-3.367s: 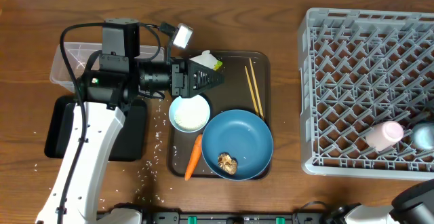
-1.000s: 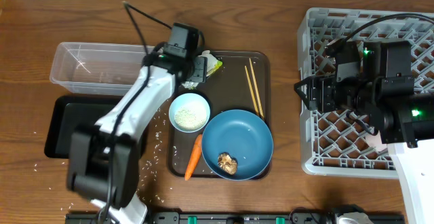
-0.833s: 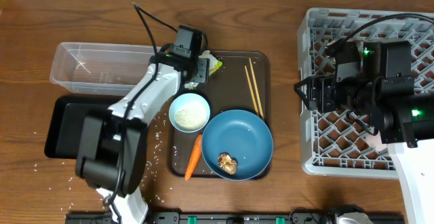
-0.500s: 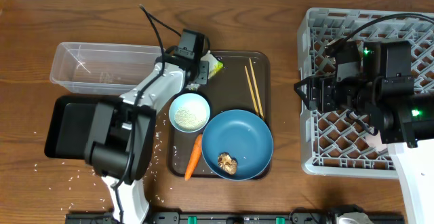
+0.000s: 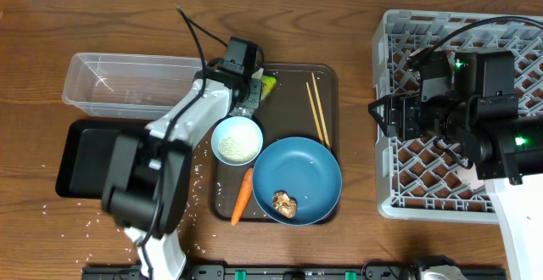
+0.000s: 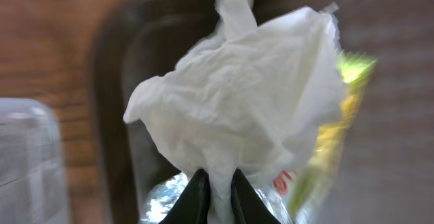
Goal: Sort waste into correct bins and load items into the dishwasher rack
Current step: 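Carry the trash left and release it into the clear plastic bin, then move the left gripper over the orange carrot beside the blue plate, then lower the left gripper and grasp the carrot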
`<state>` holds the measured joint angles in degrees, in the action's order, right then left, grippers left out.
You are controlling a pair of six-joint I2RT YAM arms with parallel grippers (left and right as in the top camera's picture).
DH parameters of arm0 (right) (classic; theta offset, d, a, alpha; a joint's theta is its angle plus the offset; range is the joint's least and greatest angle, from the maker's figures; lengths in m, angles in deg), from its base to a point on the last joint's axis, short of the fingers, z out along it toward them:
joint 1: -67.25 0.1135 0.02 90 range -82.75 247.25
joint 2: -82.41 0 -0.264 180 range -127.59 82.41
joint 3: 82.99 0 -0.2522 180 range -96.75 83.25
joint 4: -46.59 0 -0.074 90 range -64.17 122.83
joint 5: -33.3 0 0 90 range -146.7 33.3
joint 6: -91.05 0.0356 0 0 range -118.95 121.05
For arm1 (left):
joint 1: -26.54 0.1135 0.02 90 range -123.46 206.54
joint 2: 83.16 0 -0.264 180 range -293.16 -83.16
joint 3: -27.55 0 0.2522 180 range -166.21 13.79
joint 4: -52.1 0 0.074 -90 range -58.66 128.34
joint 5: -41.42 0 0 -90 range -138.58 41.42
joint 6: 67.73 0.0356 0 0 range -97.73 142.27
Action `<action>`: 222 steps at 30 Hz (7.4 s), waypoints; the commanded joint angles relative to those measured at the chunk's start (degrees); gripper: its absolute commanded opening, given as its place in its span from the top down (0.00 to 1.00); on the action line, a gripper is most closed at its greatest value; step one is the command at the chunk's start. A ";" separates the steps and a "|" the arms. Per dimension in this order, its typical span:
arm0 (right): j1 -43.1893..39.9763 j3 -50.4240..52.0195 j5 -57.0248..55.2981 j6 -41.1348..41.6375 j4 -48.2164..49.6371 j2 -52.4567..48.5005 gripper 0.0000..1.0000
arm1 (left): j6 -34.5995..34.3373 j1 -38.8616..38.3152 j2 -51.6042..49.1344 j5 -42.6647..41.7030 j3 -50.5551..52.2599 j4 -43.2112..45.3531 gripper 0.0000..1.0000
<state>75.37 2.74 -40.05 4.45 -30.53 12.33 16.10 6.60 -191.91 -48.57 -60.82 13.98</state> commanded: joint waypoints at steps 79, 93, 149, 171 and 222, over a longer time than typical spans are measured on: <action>0.59 -0.35 0.09 -0.42 -0.37 -0.02 0.23 | -45.75 11.28 21.22 19.41 1.29 -16.87 0.94; 0.59 -0.35 0.09 -0.04 -0.81 -0.02 0.24 | -82.42 13.92 10.05 16.28 1.42 -14.14 0.94; 0.59 -0.31 -0.37 -0.07 -3.72 -0.04 0.20 | -21.33 -13.53 31.34 -3.19 27.56 -24.74 0.87; 0.59 -0.33 -0.37 -0.07 -3.74 -0.04 0.20 | -18.99 -17.40 24.90 -9.40 28.33 -12.48 0.90; 0.57 -0.31 -0.37 -0.09 -4.11 -0.07 0.20 | -9.09 -3.28 20.46 1.64 24.13 -7.32 0.90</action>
<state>75.37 2.74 -40.08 4.45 -34.83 12.33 3.81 2.27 -171.48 -46.32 -34.87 6.74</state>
